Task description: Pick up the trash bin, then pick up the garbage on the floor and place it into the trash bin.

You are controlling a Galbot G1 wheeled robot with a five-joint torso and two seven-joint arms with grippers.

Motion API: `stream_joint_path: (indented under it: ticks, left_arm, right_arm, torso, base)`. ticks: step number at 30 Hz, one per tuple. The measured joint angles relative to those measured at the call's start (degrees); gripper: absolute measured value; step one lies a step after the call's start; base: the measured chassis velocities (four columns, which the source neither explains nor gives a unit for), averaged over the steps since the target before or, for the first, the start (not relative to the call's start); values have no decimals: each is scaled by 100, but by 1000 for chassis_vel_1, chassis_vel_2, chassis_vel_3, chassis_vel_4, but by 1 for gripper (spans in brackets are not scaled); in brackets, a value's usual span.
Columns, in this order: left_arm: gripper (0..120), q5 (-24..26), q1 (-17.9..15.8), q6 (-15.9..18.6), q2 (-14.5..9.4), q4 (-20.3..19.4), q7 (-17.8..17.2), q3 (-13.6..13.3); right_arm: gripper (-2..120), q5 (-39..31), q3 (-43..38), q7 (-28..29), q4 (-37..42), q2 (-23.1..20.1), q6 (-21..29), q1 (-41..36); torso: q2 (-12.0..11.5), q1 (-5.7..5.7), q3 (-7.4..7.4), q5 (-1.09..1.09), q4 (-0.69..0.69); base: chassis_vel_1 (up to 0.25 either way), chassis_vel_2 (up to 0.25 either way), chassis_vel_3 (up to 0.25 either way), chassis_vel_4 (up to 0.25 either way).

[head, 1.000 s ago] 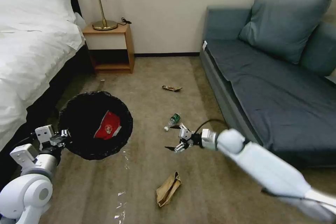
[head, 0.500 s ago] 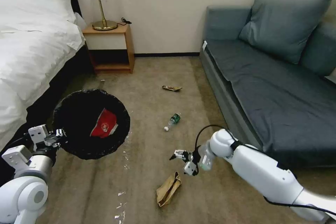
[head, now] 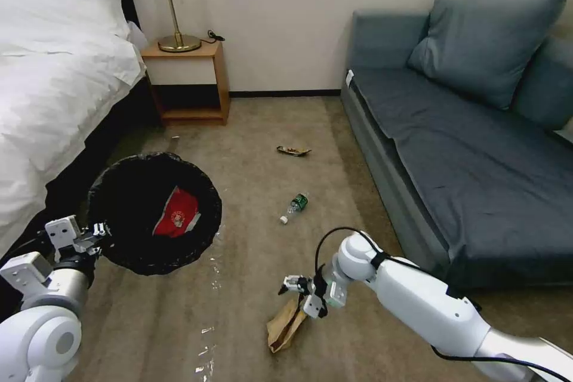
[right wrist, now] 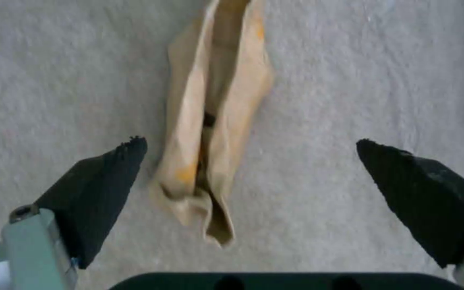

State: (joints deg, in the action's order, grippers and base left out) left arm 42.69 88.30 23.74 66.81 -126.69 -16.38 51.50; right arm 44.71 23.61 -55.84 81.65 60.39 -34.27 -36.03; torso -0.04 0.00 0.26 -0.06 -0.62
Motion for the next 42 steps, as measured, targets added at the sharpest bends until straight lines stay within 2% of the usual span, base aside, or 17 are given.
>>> stream_joint_path:
  ticks: [18, 23, 25, 28, 31, 42]
  left_arm:
    - [1, -12, 89, 37, 28, -56, -69, -30]
    - [1, 0, 89, 37, 24, -61, -70, -28]
    - [1, -1, 90, 37, 34, -61, -70, -35]
    - [1, -9, 90, 26, 73, -61, -67, -56]
    - [1, -43, 105, 10, 128, -89, -68, -79]
    - [1, -67, 278, -41, 179, -293, -41, -25]
  right_arm:
    - [100, 374, 108, 334, -778, 715, -214, -58]
    - [100, 524, 68, 477, -1013, 724, -332, -101]
    - [100, 543, 49, 506, -935, 549, -366, -126]
    - [100, 608, 17, 529, -939, 502, -395, -139]
    - [100, 678, -20, 604, -1078, 563, -428, -157]
    - [100, 873, -43, 819, -1396, 778, -433, -206]
  torso:
    - [0, 0, 0, -1, 3]
    - [0, 0, 0, 1, 2]
    - [0, 0, 0, -2, 1]
    - [0, 0, 0, -1, -1]
    - [0, 0, 0, 0, 3]
    - [0, 0, 0, 0, 3]
  base:
    - [0, 0, 0, 0]
    - [0, 0, 0, 0]
    - [0, 0, 0, 0]
    - [0, 0, 0, 0]
    - [0, 0, 0, 0]
    - [0, 0, 0, 0]
